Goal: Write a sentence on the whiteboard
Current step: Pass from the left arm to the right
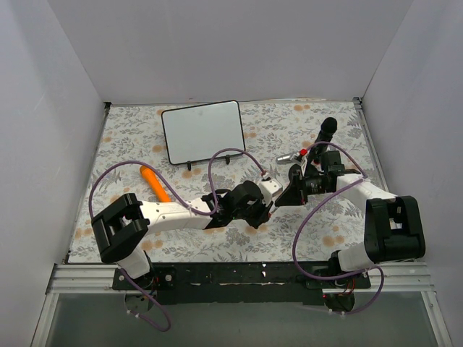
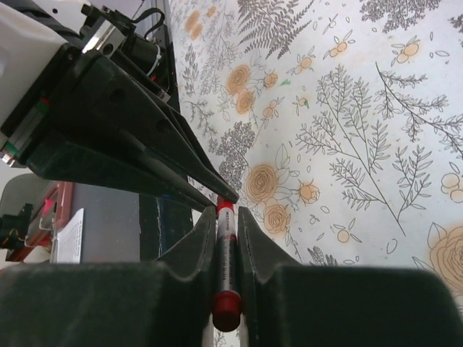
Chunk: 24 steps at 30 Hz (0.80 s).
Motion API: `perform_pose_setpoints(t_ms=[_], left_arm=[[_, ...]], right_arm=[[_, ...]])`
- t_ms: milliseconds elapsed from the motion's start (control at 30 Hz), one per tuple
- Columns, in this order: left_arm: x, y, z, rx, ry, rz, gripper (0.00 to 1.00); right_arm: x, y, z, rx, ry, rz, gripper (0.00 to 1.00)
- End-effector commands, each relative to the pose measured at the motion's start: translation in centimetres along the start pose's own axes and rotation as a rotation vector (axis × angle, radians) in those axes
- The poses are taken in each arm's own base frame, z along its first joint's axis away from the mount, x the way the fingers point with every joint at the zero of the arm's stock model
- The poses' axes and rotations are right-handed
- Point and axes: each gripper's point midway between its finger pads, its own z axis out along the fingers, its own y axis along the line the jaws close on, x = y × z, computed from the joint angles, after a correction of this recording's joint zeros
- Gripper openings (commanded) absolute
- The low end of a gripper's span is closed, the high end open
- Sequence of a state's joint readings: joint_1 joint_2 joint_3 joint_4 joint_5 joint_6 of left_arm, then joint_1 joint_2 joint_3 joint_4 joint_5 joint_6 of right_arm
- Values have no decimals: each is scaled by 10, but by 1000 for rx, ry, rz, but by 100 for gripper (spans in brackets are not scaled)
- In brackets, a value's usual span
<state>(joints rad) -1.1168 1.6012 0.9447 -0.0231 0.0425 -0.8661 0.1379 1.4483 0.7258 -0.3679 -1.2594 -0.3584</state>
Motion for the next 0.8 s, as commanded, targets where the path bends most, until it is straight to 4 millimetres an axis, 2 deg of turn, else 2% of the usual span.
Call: perform_pose_setpoints(t_ms=[0,33,67,100,133,167,233,267,300,333,400,433,467,500,567,767], left_arm=[[-33,-6,-10,4,-123,-3,0],[-37,-1,-15,-26,-152,-13,2],[-43,-1,-20,-33,-181,-38,19],[-38,6,-24,-58,-201,-52,36],[-53,3,-41,-49,-267,-70,52],[-54,4,-49,-46,-293,-86,75],[-50,4,-64,3,-332,-127,90],[-58,-3,-81,63,-372,-134,95],[-62,-7,-89,121,-397,-152,98],[-47,-9,-94,228,-359,-157,98],[-55,-16,-113,342,-416,-139,98],[-44,-19,-116,389,-406,-105,98],[-40,-28,-120,444,-404,-65,98],[-42,-33,-121,480,-419,-36,98],[-38,-41,-119,536,-402,19,98],[-28,-48,-86,604,-318,92,93]], right_arm=[[-15,8,-2,-25,-7,-91,1],[-12,9,-2,-24,2,-80,1],[-15,12,-3,-22,2,-103,1],[-15,12,-4,-19,1,-113,1],[-15,16,-6,-17,1,-136,1],[-16,17,-7,-14,1,-154,1],[-22,22,-10,-23,-8,-251,1],[-16,29,-12,-33,4,-230,1],[-19,35,-13,-47,7,-280,1],[-19,37,-15,-60,7,-388,1],[-13,51,-16,-93,14,-374,1],[-15,54,-17,-101,9,-400,1],[-15,56,-18,-111,7,-468,1],[-11,62,-18,-124,10,-446,1],[-12,65,-18,-136,1,-491,1],[-8,71,-18,-156,-1,-490,1]])
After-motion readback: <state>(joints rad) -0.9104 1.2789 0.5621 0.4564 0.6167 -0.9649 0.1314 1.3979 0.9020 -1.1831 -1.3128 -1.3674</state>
